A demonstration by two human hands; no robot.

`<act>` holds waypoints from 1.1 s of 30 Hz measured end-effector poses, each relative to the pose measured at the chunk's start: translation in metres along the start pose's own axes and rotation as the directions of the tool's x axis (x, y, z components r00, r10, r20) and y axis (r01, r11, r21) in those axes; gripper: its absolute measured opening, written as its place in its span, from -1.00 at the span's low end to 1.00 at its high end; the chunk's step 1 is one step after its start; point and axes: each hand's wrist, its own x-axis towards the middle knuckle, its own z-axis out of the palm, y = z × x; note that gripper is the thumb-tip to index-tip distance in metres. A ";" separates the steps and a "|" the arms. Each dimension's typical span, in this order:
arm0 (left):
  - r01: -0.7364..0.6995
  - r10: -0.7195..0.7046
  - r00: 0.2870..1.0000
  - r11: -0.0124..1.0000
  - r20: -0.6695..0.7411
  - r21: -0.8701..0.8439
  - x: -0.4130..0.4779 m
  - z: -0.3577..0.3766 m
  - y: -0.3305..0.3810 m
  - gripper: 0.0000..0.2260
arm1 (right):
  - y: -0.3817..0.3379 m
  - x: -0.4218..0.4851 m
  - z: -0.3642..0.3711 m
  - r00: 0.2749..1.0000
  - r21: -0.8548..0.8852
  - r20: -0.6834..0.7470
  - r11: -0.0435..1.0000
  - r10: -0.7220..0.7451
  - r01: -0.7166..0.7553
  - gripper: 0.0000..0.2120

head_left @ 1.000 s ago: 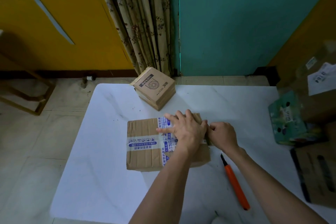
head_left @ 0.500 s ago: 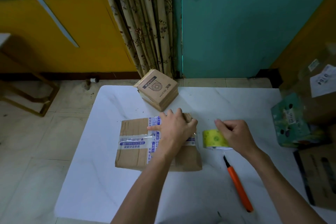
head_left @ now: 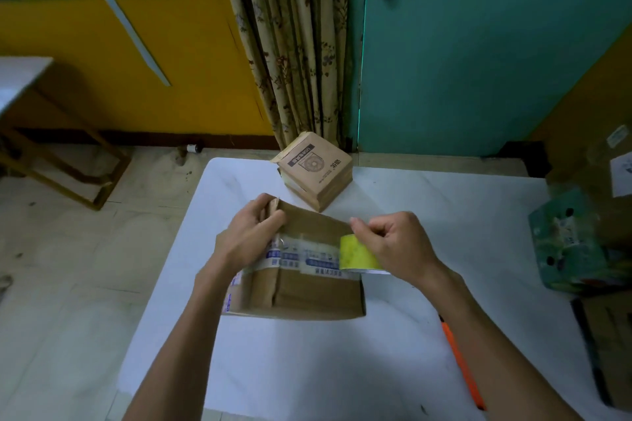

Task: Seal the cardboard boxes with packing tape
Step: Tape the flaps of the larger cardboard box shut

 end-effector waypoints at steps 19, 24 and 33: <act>-0.038 0.034 0.999 0.963 -0.019 -0.268 0.002 -0.021 -0.034 -0.88 | 0.038 -0.007 0.068 0.947 -0.399 0.066 0.878 0.314 -0.263 -0.37; -0.002 -0.014 0.999 0.912 -0.037 -0.410 -0.004 -0.050 -0.061 -0.89 | 0.022 0.008 0.083 0.941 -0.200 0.127 0.937 0.315 -0.287 -0.35; 0.156 -0.178 0.983 0.748 0.031 -0.645 -0.008 -0.052 -0.109 -0.61 | 0.006 0.004 0.059 0.968 -0.110 0.151 0.977 0.200 -0.185 -0.35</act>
